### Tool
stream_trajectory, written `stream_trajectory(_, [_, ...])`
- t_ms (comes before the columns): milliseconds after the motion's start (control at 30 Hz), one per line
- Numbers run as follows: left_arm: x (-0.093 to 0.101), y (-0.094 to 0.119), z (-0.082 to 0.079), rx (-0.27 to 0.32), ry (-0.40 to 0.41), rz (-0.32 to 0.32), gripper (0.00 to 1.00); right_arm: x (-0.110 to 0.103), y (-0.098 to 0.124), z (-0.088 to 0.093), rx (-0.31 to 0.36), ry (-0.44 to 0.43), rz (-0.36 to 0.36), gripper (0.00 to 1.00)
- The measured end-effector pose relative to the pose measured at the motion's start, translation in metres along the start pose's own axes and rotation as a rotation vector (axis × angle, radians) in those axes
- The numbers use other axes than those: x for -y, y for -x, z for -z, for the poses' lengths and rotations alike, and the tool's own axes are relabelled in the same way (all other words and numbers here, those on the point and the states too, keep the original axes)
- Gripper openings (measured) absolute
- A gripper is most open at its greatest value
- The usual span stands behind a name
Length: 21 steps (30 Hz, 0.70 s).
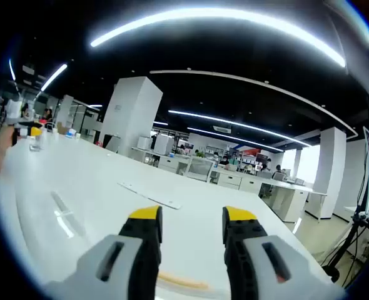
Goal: Snap each plastic latch of the storage box into its locked position after aligning the lid with the box until every specified latch is closed and the lid sits flush.
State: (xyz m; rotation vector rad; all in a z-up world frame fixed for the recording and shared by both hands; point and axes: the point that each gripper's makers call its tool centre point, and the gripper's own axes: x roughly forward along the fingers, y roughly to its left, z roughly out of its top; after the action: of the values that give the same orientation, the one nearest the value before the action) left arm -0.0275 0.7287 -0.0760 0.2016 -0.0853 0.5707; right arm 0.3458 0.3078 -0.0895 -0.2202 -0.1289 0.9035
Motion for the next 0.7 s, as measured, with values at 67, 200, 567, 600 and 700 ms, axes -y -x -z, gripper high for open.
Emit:
stream_trajectory(67, [-0.0009, -0.0001, 0.0004, 0.000, 0.000, -0.003, 0.50, 0.0000, -0.0008, 0.0015, -0.006, -0.002, -0.002, 0.38])
stream_trajectory(200, [-0.0008, -0.0010, 0.0013, -0.003, -0.001, -0.002, 0.50, -0.0007, -0.0020, 0.0026, -0.010, 0.001, -0.005, 0.38])
stream_trajectory(567, [0.0007, -0.0055, 0.0062, -0.026, -0.018, 0.002, 0.49, -0.0041, -0.0052, 0.0077, -0.027, 0.000, -0.018, 0.37])
stream_trajectory(600, [0.0020, -0.0063, 0.0070, -0.029, -0.020, 0.005, 0.49, -0.0047, -0.0054, 0.0080, -0.029, 0.001, -0.020, 0.37])
stream_trajectory(700, [0.0056, -0.0079, 0.0091, -0.038, -0.028, 0.013, 0.49, -0.0063, -0.0068, 0.0098, -0.033, 0.002, -0.026, 0.37])
